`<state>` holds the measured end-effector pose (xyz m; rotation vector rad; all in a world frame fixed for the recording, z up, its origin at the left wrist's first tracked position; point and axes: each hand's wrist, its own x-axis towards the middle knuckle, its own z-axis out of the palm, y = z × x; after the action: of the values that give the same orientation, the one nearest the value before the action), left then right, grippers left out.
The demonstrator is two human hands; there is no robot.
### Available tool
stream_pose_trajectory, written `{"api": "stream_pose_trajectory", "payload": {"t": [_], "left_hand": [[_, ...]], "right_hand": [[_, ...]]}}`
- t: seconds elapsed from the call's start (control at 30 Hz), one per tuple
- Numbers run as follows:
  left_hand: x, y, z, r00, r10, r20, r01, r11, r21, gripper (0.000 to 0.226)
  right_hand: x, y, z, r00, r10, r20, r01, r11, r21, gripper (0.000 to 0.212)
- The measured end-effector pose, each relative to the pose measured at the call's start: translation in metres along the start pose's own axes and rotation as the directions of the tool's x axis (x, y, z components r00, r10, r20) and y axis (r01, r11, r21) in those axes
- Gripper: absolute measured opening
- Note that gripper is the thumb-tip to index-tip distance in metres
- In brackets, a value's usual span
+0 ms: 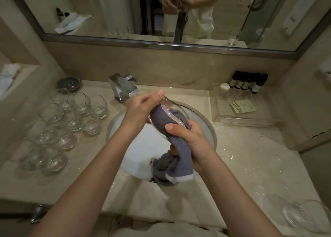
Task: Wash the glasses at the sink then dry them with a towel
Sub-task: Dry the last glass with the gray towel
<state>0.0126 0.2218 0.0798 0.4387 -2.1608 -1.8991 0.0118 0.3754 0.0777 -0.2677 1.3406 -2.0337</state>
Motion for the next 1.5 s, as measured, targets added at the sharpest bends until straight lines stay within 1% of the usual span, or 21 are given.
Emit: {"api": "stream_pose_trajectory", "payload": {"t": [0.03, 0.1, 0.13, 0.17, 0.27, 0.33, 0.43, 0.47, 0.53, 0.6, 0.8, 0.9, 0.97, 1.07, 1.13, 1.17, 1.2, 1.3, 1.37, 1.43, 1.5], "left_hand": [[0.0, 0.001, -0.005, 0.985, -0.157, 0.068, 0.15, 0.984, 0.099, 0.063], [0.0, 0.005, -0.015, 0.889, -0.399, 0.224, 0.348, 0.908, 0.235, 0.078], [0.0, 0.007, -0.017, 0.85, -0.447, 0.278, 0.382, 0.888, 0.257, 0.08], [0.001, 0.009, -0.017, 0.833, -0.458, 0.31, 0.389, 0.884, 0.26, 0.073], [0.001, 0.011, -0.014, 0.859, -0.408, 0.311, 0.341, 0.907, 0.248, 0.044], [0.001, 0.007, -0.014, 0.873, -0.327, 0.362, 0.269, 0.942, 0.202, 0.033], [-0.004, 0.001, -0.023, 0.87, -0.224, 0.439, 0.176, 0.973, 0.148, 0.047], [-0.005, 0.001, -0.027, 0.873, -0.193, 0.447, 0.143, 0.979, 0.145, 0.05], [-0.008, 0.0, -0.034, 0.876, -0.115, 0.468, 0.057, 0.989, 0.137, 0.045], [-0.011, -0.001, -0.045, 0.874, -0.067, 0.482, 0.007, 0.992, 0.125, 0.043], [-0.025, -0.005, -0.088, 0.833, -0.043, 0.551, -0.042, 0.989, 0.14, 0.055], [-0.025, -0.007, -0.111, 0.844, -0.134, 0.52, 0.027, 0.978, 0.209, 0.058], [-0.019, -0.004, -0.125, 0.778, -0.263, 0.57, 0.121, 0.954, 0.275, 0.06], [-0.009, 0.002, -0.14, 0.607, -0.466, 0.644, 0.246, 0.881, 0.405, 0.068], [-0.004, 0.004, -0.145, 0.512, -0.541, 0.667, 0.219, 0.833, 0.508, 0.075], [-0.002, 0.004, -0.146, 0.488, -0.548, 0.68, 0.189, 0.826, 0.531, 0.076], [-0.002, 0.003, -0.147, 0.482, -0.544, 0.687, 0.171, 0.827, 0.535, 0.076], [-0.002, 0.001, -0.155, 0.538, -0.553, 0.636, 0.165, 0.809, 0.564, 0.077], [-0.003, 0.001, -0.157, 0.584, -0.524, 0.62, 0.003, 0.765, 0.644, 0.073], [-0.004, 0.003, -0.157, 0.651, -0.477, 0.591, -0.21, 0.635, 0.744, 0.072], [-0.004, 0.002, -0.158, 0.702, -0.423, 0.573, -0.32, 0.532, 0.784, 0.08]], "right_hand": [[0.001, 0.002, -0.003, 0.999, -0.05, -0.014, 0.049, 0.996, -0.075, 0.017], [0.003, 0.005, -0.012, 0.994, -0.111, -0.009, 0.107, 0.972, -0.208, 0.031], [0.002, 0.006, -0.015, 0.992, -0.125, 0.001, 0.121, 0.957, -0.264, 0.036], [0.002, 0.006, -0.019, 0.992, -0.128, 0.018, 0.127, 0.937, -0.324, 0.038], [-0.003, 0.008, -0.019, 0.991, -0.111, 0.072, 0.131, 0.9, -0.417, 0.044], [-0.003, 0.006, -0.019, 0.996, -0.056, 0.063, 0.073, 0.952, -0.296, 0.043], [-0.007, -0.006, -0.014, 0.99, 0.13, 0.049, -0.13, 0.991, -0.004, 0.025], [-0.008, -0.007, -0.015, 0.983, 0.175, 0.055, -0.177, 0.983, 0.039, 0.024], [-0.008, -0.004, -0.016, 0.975, 0.205, 0.087, -0.213, 0.973, 0.092, 0.028], [-0.005, 0.001, -0.016, 0.971, 0.209, 0.119, -0.223, 0.967, 0.123, 0.032], [0.008, 0.015, 0.005, 0.953, 0.251, 0.17, -0.271, 0.957, 0.105, 0.033], [0.016, 0.025, 0.022, 0.941, 0.279, 0.19, -0.294, 0.954, 0.058, 0.034], [0.021, 0.028, 0.032, 0.935, 0.301, 0.188, -0.306, 0.952, -0.002, 0.038], [0.031, 0.033, 0.051, 0.917, 0.352, 0.189, -0.328, 0.933, -0.147, 0.049], [0.035, 0.038, 0.063, 0.905, 0.372, 0.208, -0.334, 0.922, -0.195, 0.054], [0.037, 0.04, 0.067, 0.902, 0.383, 0.2, -0.348, 0.918, -0.188, 0.051], [0.039, 0.041, 0.07, 0.902, 0.391, 0.185, -0.364, 0.917, -0.166, 0.048], [0.047, 0.045, 0.076, 0.914, 0.359, 0.186, -0.321, 0.925, -0.205, 0.048], [0.05, 0.047, 0.082, 0.919, 0.361, 0.16, -0.315, 0.915, -0.251, 0.046], [0.053, 0.054, 0.085, 0.919, 0.386, 0.082, -0.362, 0.906, -0.218, 0.042], [0.055, 0.06, 0.09, 0.922, 0.383, 0.053, -0.37, 0.915, -0.162, 0.034]]}}
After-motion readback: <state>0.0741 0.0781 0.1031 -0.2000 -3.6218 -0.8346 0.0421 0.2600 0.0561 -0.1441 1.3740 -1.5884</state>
